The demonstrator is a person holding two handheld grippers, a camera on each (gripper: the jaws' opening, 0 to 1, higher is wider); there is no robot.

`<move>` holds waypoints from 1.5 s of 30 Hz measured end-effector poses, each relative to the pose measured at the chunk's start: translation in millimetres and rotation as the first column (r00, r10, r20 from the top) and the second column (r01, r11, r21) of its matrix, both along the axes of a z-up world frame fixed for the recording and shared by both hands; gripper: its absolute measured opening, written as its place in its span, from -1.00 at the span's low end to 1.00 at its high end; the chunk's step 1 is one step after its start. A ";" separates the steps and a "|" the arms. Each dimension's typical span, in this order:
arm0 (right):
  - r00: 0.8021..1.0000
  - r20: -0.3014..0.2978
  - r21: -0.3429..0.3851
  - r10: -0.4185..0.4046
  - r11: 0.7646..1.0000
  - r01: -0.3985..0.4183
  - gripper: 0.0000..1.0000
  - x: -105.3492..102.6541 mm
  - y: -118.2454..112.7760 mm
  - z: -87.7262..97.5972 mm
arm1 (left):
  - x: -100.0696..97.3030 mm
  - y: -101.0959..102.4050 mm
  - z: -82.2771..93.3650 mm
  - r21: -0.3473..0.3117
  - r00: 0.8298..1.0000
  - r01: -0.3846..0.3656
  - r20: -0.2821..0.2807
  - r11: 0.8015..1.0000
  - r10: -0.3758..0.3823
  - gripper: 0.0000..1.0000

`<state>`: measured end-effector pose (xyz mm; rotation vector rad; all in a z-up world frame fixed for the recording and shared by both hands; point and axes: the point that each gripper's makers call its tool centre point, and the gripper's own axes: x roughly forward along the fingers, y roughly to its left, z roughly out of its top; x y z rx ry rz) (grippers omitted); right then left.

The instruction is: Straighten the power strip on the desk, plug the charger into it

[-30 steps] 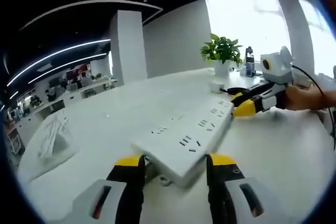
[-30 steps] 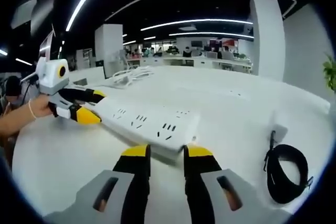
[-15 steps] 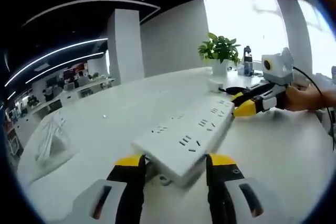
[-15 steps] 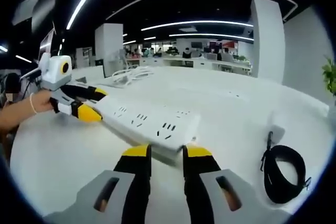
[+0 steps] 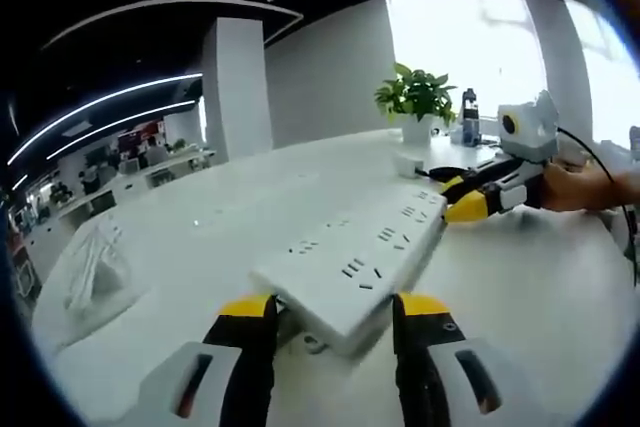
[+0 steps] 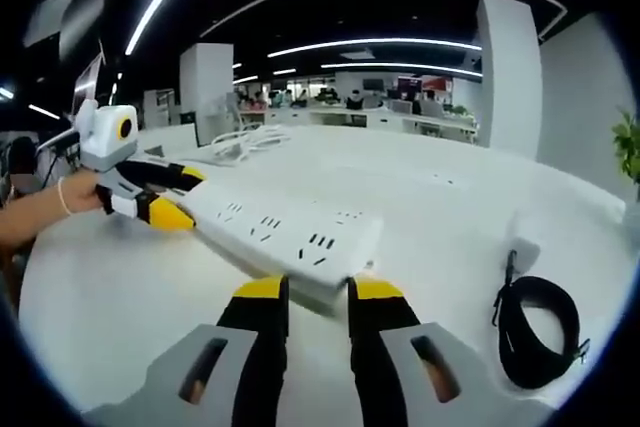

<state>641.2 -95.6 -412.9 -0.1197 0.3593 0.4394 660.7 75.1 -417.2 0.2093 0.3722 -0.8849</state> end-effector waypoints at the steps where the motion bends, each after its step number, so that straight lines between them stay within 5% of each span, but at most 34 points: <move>1: 1.000 0.001 0.000 0.000 1.000 0.000 -0.56 0.3 -0.4 0.0 | -0.2 -0.5 0.0 0.001 1.000 0.000 0.000 1.000 0.000 -0.08; 20: 1.000 -0.003 0.004 0.010 1.000 -0.010 -0.56 4.1 -3.3 0.2 | -1.7 -2.4 -0.6 0.006 1.000 -0.010 0.009 1.000 0.010 -0.08; 30: 0.998 0.048 -0.034 0.049 0.998 -0.048 -0.42 5.4 -3.2 4.9 | 2.3 8.7 -2.9 0.053 0.998 -0.050 0.039 0.997 0.048 0.05; 35: 0.997 0.055 -0.021 0.055 0.998 -0.054 -0.32 4.3 -0.3 7.2 | -0.5 11.3 4.0 -0.013 0.998 -0.054 0.029 0.998 0.055 0.13; 45: 0.993 0.078 -0.009 0.085 0.996 -0.085 -0.10 -2.2 6.6 14.0 | -10.3 10.4 10.4 -0.035 0.997 -0.051 0.052 0.998 0.053 0.27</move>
